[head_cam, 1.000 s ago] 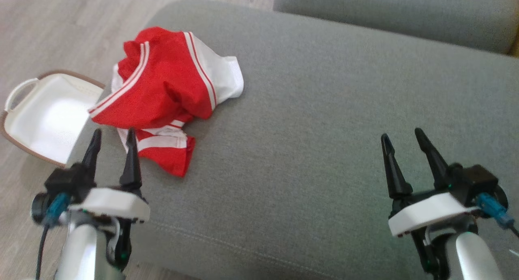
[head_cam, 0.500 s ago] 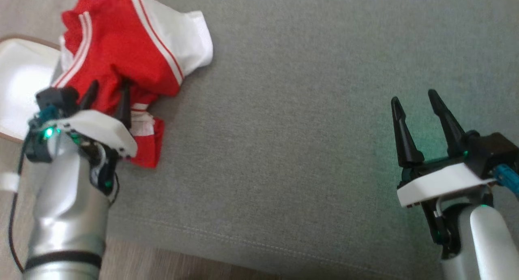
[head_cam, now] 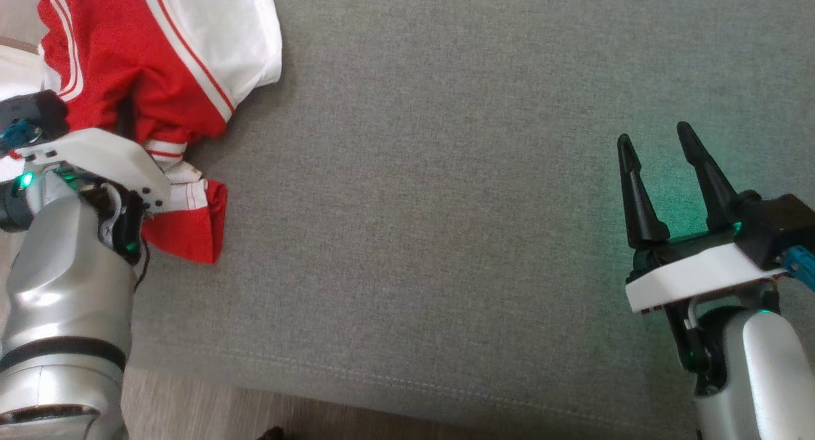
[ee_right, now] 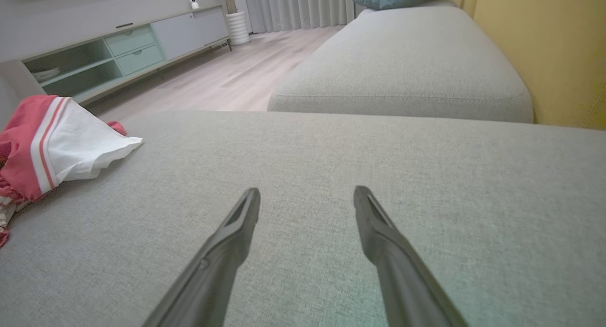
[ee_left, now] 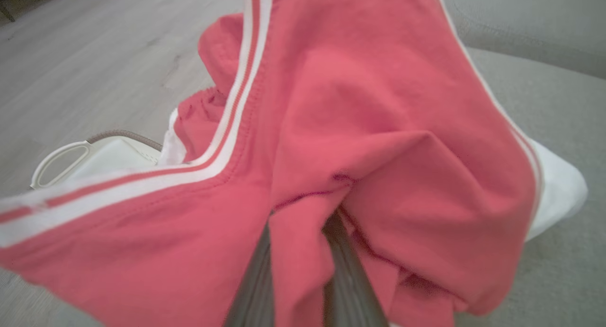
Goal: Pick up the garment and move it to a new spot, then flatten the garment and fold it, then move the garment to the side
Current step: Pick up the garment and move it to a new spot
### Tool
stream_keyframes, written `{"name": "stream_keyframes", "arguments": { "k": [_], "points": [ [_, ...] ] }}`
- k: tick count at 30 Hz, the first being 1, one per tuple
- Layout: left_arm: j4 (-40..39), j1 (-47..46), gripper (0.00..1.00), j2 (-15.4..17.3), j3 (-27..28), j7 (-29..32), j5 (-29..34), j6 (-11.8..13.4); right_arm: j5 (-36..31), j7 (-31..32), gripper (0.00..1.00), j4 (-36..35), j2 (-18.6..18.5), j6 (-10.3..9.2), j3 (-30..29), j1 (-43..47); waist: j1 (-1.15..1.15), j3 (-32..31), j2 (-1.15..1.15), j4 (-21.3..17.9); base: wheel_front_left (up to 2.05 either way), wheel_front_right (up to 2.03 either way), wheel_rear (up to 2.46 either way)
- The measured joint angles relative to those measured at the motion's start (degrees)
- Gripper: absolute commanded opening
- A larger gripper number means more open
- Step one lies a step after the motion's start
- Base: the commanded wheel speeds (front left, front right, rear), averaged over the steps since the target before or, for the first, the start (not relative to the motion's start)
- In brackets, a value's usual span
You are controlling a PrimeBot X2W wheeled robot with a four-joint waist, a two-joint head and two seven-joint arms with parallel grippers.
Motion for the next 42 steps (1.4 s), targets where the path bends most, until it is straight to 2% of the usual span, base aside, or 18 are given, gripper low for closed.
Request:
{"name": "stream_keyframes", "arguments": {
  "k": [3,7,11,15,19,25,33,42],
  "points": [
    [-1.04,0.07,0.00,0.14,0.60,-2.66,0.00,0.79,0.02,-0.02,1.00,-0.08,0.02,0.00,-0.01,0.04,0.00,-1.18,0.00,0.07,0.00,0.00,0.00],
    [-5.98,0.81,0.00,0.24,1.67,-3.30,0.00,1.40,0.10,-0.12,1.00,-0.02,0.12,0.00,-0.13,0.40,0.00,-2.84,0.00,0.24,0.00,0.00,0.00],
    [-19.33,5.42,0.00,-0.13,3.36,-3.37,0.58,2.69,0.69,-1.10,1.00,0.49,0.26,0.00,-0.37,1.68,0.00,-5.72,0.00,0.49,0.00,0.00,0.00],
    [-30.51,14.28,0.00,-1.02,3.56,-3.38,1.72,3.38,1.71,-1.56,1.00,1.04,0.77,0.00,-0.42,3.77,0.00,-9.26,0.00,0.43,0.00,0.00,0.00],
    [-39.12,22.91,0.00,-2.49,2.14,-3.37,3.19,3.42,2.55,-2.04,1.00,1.22,1.25,0.00,-0.71,5.93,0.00,-12.81,0.00,0.00,0.00,0.00,0.00],
    [-50.16,31.22,0.00,-4.88,-3.77,-0.21,4.46,3.18,4.26,-2.13,1.00,1.10,1.46,0.00,-1.36,8.10,0.00,-15.87,0.00,-2.51,0.00,0.00,0.00],
    [-52.98,32.87,0.00,-7.81,-14.04,2.29,4.35,1.49,4.71,-2.57,1.00,0.41,1.55,0.00,-1.42,7.88,0.00,-15.47,0.00,-9.58,0.00,0.00,0.00],
    [-41.11,23.25,0.00,-8.29,-23.19,1.88,3.87,0.78,6.11,-4.21,1.00,0.15,1.55,0.00,-1.22,5.94,0.00,-11.74,0.00,-20.32,0.00,0.00,0.00]
  ]
}}
